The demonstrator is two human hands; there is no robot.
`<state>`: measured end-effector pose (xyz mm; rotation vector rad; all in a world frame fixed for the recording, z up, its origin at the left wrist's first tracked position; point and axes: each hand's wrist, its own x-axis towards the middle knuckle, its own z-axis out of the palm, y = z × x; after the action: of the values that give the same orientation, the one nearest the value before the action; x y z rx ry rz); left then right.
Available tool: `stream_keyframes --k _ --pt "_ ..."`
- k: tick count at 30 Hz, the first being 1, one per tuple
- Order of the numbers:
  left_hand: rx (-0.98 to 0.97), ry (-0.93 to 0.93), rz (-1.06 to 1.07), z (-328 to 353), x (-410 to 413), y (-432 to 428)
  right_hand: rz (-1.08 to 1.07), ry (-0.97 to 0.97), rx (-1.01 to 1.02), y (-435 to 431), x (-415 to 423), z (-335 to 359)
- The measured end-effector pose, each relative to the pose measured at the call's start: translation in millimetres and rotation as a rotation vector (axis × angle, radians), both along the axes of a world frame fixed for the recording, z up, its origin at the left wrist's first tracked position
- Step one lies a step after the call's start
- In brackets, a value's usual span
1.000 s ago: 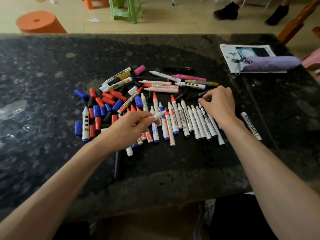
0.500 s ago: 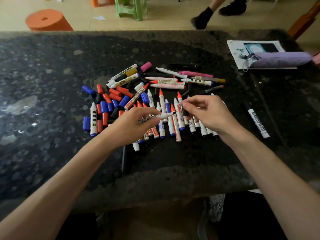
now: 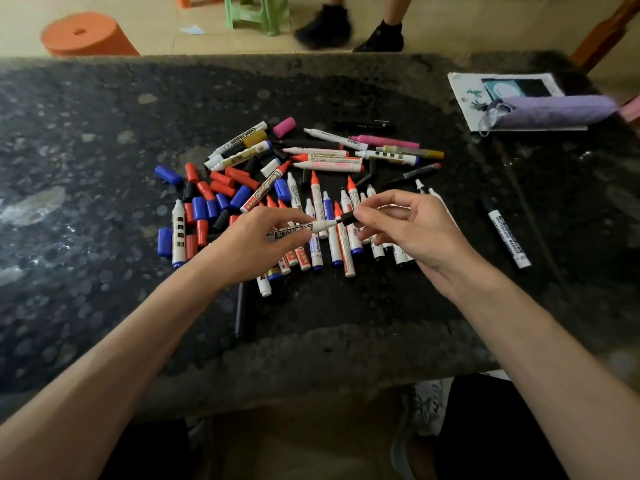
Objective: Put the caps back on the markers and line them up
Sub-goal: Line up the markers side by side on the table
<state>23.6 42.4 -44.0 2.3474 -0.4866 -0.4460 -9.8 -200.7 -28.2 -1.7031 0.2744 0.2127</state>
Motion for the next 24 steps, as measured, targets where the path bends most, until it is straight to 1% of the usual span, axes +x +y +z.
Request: stream_keyframes --k 8,13,15,19,20,21,22,24 --pt "-0.018 -0.006 0.014 -1 1 4 0.014 -0.013 -0.052 3 2 -1" --pt "-0.032 -0.011 0.023 -1 0 4 0.034 -0.004 -0.044 3 1 -2" --pt "-0.03 -0.014 0.033 -2 1 5 0.028 0.007 -0.004 3 1 -3" --pt "-0.028 -0.014 0.038 -2 1 5 -0.064 0.056 0.136 5 3 -3" --pt "-0.028 -0.015 0.037 -2 1 5 -0.06 0.073 0.128 6 4 -2" --pt "-0.027 -0.012 0.035 -1 1 4 -0.031 0.083 0.065 5 4 -4" --pt "-0.026 -0.009 0.033 -1 1 4 0.017 0.074 -0.046 5 4 -6" --pt "-0.022 -0.001 0.03 -1 1 4 0.122 -0.008 -0.272 4 2 -11"
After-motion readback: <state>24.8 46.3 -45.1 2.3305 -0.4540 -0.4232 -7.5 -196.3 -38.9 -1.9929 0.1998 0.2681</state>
